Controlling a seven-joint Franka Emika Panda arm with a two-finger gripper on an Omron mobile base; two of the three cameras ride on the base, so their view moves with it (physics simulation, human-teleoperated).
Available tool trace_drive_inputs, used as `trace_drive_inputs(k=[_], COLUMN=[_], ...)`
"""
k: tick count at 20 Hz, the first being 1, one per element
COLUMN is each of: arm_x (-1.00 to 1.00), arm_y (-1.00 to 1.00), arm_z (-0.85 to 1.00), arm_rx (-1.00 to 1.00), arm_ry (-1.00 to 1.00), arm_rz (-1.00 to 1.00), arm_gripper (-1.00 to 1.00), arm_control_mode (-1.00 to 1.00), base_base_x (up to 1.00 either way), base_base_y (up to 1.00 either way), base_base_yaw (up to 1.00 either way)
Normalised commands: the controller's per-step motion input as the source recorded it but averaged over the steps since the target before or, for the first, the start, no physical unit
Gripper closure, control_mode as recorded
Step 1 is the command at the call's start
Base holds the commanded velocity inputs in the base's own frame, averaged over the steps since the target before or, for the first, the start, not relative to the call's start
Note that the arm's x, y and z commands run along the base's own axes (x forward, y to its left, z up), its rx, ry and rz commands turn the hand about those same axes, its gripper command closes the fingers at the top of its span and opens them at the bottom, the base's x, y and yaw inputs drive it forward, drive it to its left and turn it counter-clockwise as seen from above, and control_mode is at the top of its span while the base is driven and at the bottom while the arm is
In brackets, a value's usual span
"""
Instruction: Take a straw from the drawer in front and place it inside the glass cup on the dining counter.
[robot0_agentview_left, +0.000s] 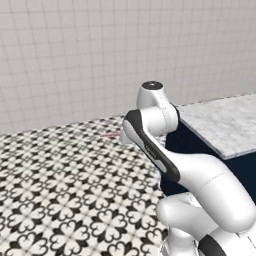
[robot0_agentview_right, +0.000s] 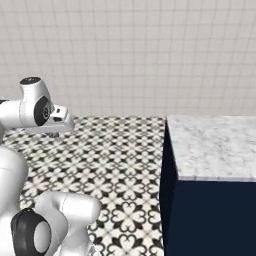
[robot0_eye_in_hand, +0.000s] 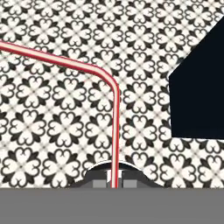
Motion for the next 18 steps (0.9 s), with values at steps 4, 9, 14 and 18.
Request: trace_drive_inputs(k=[4,9,14,18], arm_x=[0.00,0.00,0.00,0.00], arm_y=[0.00,0.00,0.00,0.00], arm_z=[0.00,0.00,0.00,0.00], arm_rx=[0.00,0.00,0.00,0.00], arm_ry=[0.00,0.00,0.00,0.00], arm_rz=[0.00,0.00,0.00,0.00], arm_gripper=[1.00,1.00,1.00,1.00], arm_control_mode=[1.00,1.00,1.00,1.00], base_base_x=[1.00,1.00,1.00,1.00], base_base_y=[0.76,0.77,0.79,0.72], base_base_yaw=[-0.25,-0.30,-0.31,-0.35])
